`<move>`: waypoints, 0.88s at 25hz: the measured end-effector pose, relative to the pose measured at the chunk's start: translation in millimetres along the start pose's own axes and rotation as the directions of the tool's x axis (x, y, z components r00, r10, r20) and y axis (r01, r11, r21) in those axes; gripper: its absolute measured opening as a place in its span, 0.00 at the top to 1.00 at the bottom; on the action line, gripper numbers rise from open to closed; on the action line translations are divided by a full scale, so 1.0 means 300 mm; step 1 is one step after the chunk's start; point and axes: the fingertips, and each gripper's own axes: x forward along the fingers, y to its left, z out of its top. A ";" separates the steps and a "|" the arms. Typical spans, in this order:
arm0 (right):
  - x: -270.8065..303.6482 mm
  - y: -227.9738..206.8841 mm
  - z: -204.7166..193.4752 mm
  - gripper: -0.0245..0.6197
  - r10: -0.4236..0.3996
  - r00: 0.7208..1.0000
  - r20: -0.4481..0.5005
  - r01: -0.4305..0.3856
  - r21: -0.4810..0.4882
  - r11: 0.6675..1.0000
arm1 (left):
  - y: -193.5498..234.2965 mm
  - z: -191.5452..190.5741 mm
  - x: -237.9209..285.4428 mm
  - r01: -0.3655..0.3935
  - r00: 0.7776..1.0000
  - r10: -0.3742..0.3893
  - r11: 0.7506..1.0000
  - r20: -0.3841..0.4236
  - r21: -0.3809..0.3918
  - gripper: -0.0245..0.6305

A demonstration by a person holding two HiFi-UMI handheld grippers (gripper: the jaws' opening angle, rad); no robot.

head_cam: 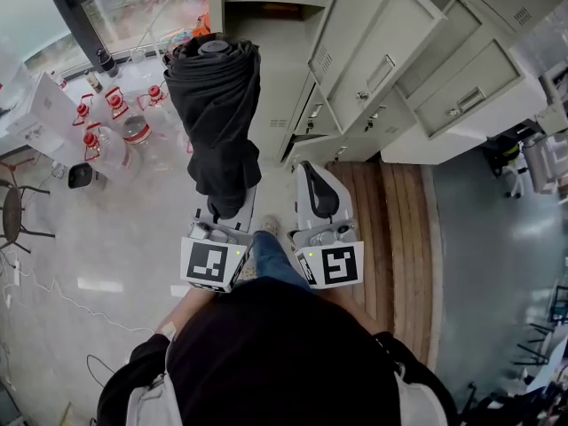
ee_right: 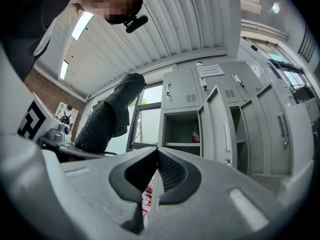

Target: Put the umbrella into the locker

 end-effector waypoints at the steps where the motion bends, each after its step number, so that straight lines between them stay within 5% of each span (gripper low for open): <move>1: 0.025 -0.009 -0.010 0.96 0.006 1.000 0.001 -0.006 0.008 1.000 | 0.007 -0.002 0.023 0.005 1.000 -0.005 1.000 0.003 0.000 0.88; 22: 0.494 -0.312 -0.113 0.96 0.127 0.991 0.040 -0.127 0.003 0.992 | 0.183 -0.004 0.532 -0.064 0.998 0.064 0.998 -0.019 0.010 0.88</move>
